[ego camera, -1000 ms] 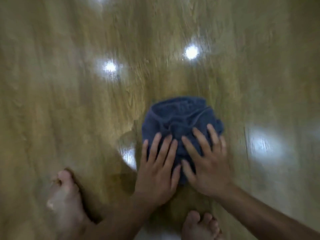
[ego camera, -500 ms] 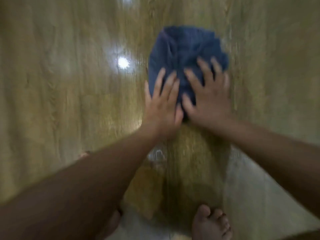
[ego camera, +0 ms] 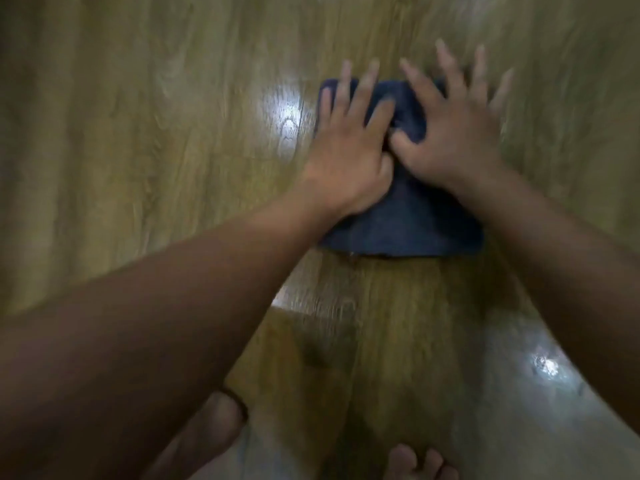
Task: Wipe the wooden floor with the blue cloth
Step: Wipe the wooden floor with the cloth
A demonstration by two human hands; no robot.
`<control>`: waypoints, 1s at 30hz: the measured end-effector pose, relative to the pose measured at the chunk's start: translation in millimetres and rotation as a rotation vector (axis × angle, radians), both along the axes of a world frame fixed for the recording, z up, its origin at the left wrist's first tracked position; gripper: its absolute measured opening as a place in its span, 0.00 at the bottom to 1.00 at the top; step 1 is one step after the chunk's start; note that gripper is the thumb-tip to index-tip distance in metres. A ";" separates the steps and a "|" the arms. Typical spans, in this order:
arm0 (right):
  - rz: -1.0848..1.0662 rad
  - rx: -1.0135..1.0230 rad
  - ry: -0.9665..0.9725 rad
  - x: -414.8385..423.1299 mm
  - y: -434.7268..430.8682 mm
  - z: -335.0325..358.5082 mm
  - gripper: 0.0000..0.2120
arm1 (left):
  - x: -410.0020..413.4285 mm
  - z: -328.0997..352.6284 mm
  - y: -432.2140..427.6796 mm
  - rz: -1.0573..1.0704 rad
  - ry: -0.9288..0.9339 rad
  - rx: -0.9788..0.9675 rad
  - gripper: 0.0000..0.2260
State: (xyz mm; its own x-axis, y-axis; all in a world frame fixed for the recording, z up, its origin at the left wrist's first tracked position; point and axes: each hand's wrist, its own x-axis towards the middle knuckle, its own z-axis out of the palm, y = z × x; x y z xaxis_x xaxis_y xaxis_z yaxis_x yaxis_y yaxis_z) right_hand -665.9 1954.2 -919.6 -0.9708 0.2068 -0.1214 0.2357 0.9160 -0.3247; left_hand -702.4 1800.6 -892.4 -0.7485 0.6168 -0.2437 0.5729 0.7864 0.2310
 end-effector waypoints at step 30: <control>0.383 -0.018 0.124 -24.1 -132.3 -10.8 0.32 | 13.2 -1.2 -133.8 0.295 -0.070 -0.100 0.32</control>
State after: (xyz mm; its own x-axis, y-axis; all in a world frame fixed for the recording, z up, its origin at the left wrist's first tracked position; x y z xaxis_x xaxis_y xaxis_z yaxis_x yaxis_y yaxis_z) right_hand -689.9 1821.9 -930.5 -0.9848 -0.1737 0.0008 -0.1632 0.9241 -0.3456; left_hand -689.2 1666.8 -893.6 -0.8708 0.3460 -0.3493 0.3021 0.9371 0.1750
